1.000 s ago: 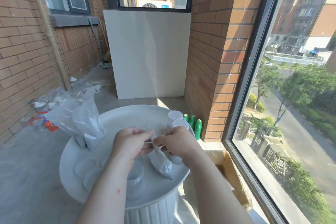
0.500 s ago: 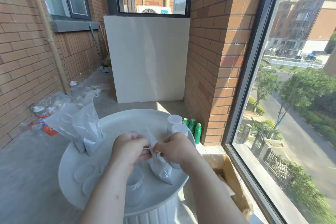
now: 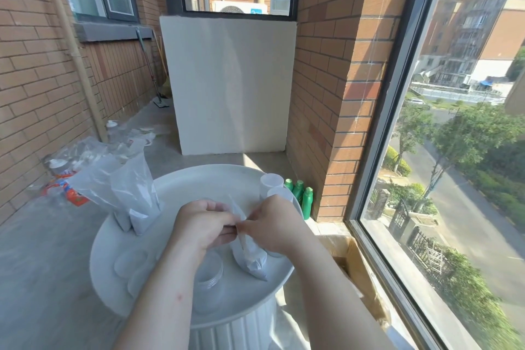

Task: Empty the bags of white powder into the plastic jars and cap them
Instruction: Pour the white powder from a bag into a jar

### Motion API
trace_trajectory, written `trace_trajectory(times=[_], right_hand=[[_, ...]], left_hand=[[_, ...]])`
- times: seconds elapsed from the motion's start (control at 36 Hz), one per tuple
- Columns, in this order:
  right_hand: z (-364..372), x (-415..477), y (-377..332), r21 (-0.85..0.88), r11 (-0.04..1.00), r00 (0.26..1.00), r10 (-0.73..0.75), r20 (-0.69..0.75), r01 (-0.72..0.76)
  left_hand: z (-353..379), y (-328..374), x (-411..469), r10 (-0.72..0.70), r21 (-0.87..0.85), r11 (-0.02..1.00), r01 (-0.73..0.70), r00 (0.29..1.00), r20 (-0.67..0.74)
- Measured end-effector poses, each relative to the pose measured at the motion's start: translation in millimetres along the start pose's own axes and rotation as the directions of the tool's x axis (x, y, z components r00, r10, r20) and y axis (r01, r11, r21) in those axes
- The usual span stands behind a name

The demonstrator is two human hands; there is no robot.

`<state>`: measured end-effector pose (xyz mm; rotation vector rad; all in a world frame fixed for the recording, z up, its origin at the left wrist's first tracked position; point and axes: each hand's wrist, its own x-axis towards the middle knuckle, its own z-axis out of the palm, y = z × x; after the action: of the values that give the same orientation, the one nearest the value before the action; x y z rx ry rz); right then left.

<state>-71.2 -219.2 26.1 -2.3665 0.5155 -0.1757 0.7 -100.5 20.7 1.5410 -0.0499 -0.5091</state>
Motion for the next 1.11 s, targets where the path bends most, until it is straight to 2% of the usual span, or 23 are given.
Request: trace_trajectory(times=[0.14,0.19,0.31,0.44,0.53,0.72,1.11], right_hand=[[2.6,-1.6,-5.7,-0.109,0.994,0.997,-0.016,-0.073,0.008],[3.1,-1.6,-6.5,-0.102,0.995,0.996,-0.025,-0.089,0.015],[1.2,-0.4,-3.8,0.015,1.0,0.995,0.0,-0.102,0.002],[2.9,0.0,0.1,0.238,0.967,0.986,0.121,-0.113,-0.091],[6.7,0.6,0.6,0.316,0.942,0.977,0.163,-0.139,-0.113],[12.3,1.7,1.3,0.418,0.899,0.959,0.221,-0.176,-0.131],[17.5,4.4,2.3,0.485,0.865,0.941,0.26,-0.216,-0.127]], left_hand=[[2.3,-0.6,-1.0,-0.004,-0.021,1.0,0.004,1.0,0.008],[2.5,-0.2,-1.5,-0.008,-0.036,0.999,0.008,1.0,0.009],[2.3,0.4,-1.7,0.003,-0.079,0.997,-0.003,1.0,0.004],[5.1,-1.2,0.0,0.039,-0.111,0.993,-0.042,0.999,-0.028],[7.2,-4.0,2.6,0.065,-0.119,0.99,-0.073,0.996,-0.064],[10.9,-12.3,9.1,0.067,-0.181,0.98,-0.083,0.993,-0.095],[12.2,-13.9,9.0,0.053,-0.233,0.969,-0.083,0.99,-0.131]])
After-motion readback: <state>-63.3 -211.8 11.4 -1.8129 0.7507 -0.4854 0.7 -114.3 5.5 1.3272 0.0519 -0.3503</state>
